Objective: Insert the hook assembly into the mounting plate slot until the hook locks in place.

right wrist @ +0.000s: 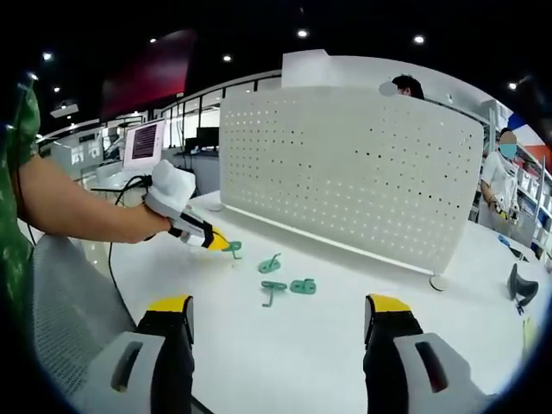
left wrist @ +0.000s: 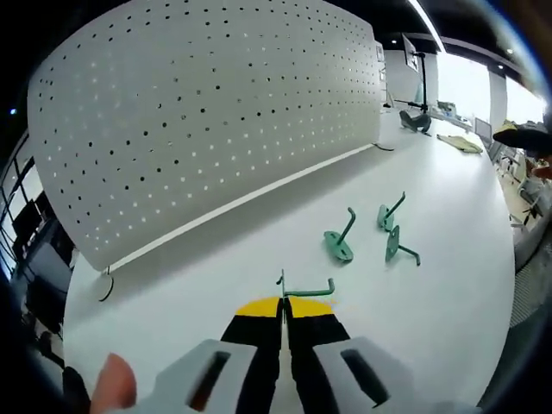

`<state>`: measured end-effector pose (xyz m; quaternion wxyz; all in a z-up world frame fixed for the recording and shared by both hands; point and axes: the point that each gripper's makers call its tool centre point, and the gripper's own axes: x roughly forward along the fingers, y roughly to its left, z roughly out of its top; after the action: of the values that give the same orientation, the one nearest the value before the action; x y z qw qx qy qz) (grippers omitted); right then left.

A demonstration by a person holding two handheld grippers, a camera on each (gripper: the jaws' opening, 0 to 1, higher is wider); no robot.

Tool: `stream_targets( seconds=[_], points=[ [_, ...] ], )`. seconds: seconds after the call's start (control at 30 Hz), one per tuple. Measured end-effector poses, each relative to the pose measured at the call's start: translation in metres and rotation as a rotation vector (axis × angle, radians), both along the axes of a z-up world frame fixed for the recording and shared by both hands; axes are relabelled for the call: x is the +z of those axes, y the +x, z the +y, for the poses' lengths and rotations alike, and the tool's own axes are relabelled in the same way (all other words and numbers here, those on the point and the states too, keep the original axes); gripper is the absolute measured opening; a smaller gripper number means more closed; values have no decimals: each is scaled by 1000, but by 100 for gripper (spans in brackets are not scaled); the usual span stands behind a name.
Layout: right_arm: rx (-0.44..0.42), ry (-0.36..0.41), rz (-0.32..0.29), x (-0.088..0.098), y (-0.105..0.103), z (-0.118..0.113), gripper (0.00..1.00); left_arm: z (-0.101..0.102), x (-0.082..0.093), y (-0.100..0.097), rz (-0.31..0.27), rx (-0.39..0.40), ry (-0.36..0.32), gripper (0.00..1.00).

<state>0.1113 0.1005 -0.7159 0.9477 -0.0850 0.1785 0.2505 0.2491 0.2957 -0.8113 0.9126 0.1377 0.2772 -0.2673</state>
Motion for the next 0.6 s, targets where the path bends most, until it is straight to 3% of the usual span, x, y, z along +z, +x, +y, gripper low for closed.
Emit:
stream_targets(
  seconds=[0.4, 0.6],
  points=[
    [-2, 43, 1, 7, 1, 4, 80, -22, 57, -6, -115, -35, -91, 2],
    [3, 47, -5, 10, 1, 7, 80, -27, 73, -9, -148, -47, -107, 2]
  ],
)
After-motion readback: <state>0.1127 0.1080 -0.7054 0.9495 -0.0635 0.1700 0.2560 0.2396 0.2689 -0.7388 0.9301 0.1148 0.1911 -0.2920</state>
